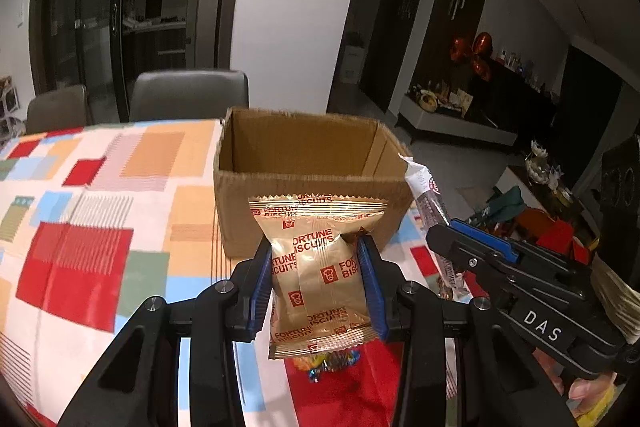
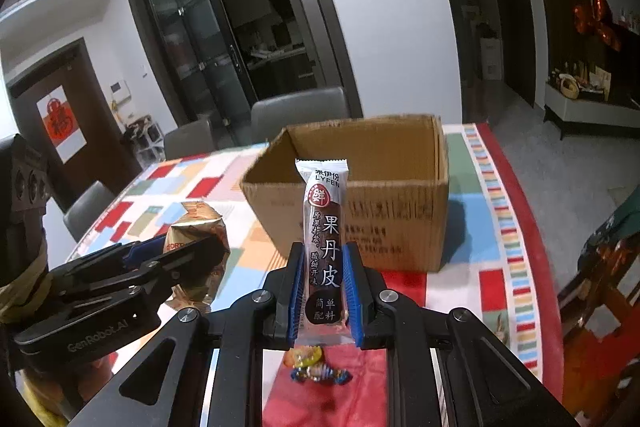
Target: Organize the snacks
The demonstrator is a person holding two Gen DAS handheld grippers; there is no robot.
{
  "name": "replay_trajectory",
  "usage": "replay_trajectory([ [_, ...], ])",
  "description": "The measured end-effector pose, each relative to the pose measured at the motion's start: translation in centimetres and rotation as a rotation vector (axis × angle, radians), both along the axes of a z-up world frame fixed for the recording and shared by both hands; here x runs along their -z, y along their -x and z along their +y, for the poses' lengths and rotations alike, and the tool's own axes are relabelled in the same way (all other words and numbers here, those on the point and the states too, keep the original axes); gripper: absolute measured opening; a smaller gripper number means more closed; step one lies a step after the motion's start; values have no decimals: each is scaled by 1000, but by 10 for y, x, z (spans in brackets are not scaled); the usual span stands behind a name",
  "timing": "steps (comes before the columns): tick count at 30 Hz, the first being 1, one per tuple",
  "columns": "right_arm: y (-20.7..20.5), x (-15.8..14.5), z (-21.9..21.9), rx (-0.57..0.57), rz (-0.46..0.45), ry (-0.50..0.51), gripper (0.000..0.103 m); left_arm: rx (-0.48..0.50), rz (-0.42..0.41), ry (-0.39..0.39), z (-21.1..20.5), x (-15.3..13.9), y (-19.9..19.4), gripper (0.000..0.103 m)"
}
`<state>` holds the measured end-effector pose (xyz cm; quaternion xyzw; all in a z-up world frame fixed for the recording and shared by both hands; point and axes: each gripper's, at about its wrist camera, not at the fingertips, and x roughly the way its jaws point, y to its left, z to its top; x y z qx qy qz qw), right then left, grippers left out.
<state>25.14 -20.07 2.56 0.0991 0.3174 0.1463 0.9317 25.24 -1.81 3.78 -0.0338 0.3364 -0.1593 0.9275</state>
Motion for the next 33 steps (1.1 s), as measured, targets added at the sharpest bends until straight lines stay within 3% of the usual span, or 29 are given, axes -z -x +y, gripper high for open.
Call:
replay_trajectory([
  [19, -50, -31, -4, -13, -47, 8, 20, -18, -84, -24, -1, -33, -49, 40],
  [33, -119, -25, -7, -6, -13, 74, 20, -44, -58, -28, -4, -19, -116, 40],
])
